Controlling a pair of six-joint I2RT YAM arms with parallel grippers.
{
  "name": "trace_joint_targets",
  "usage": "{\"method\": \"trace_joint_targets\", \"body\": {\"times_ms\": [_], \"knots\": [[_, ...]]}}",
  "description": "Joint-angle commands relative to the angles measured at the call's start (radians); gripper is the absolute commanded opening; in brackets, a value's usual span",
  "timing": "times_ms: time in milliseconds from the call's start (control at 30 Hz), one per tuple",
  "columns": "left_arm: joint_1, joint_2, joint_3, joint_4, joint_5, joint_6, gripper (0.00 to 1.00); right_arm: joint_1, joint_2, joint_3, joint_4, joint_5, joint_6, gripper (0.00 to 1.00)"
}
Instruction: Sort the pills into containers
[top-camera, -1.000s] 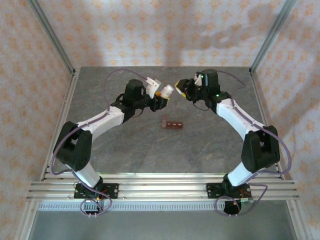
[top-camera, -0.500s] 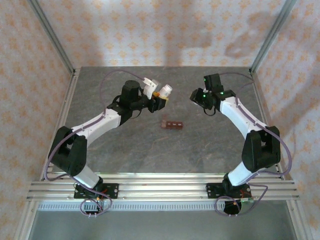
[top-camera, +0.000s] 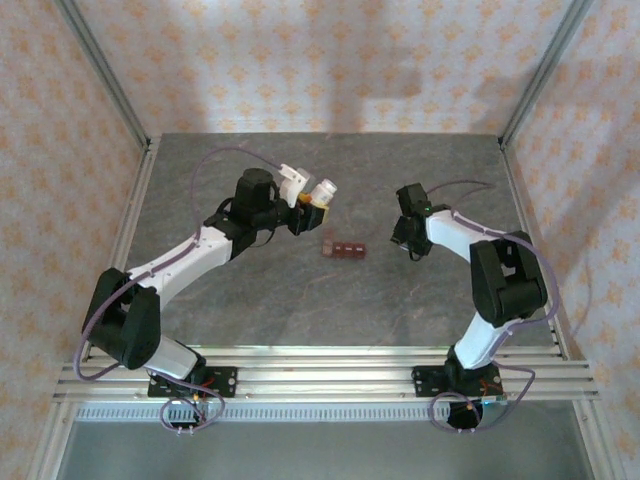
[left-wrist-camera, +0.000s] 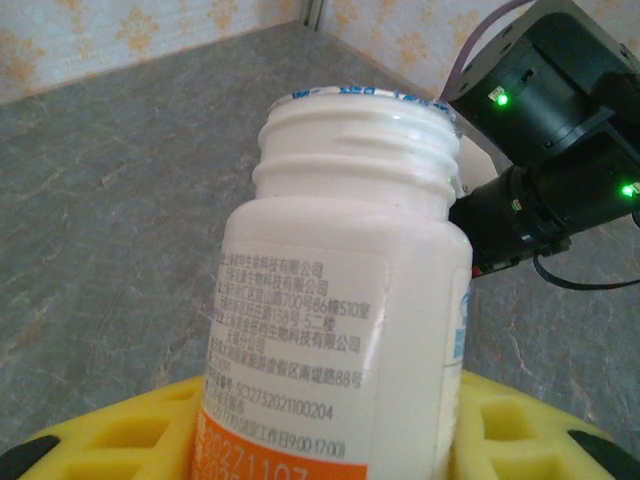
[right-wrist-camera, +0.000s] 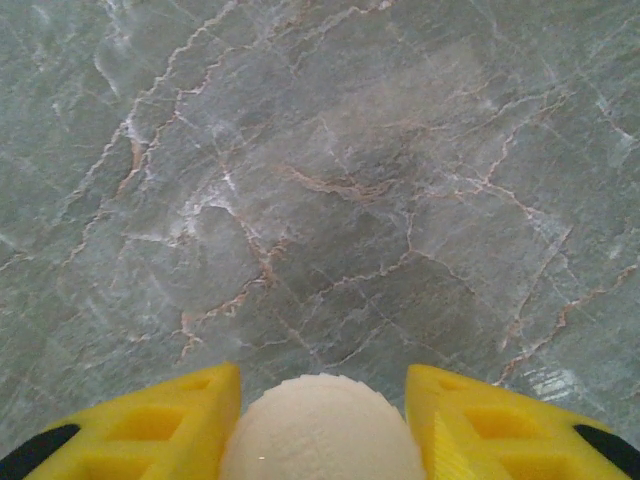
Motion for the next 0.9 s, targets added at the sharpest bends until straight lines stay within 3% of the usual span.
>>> {"method": "trace_joint_targets", "body": {"times_ms": [0,200,533,867], "knots": [[0.002,-0.027,-0.027,0.005,-0.033,-0.033,0.0,0.006,0.013,-0.02,0.027,0.071,0.029,0.5],[0.001,-0.018,-0.031,-0.009,-0.032,-0.04,0.0,0.006,0.012,-0.019,0.012,0.053,0.017,0.72],[0.001,-0.029,0.01,-0.143,-0.058,-0.025,0.0,0.009,-0.174,0.035,-0.053,-0.077,-0.046,0.79],[-0.009,-0.02,0.04,-0.299,-0.099,0.022,0.0,0.07,-0.176,0.074,-0.051,-0.211,-0.103,0.92]]}}
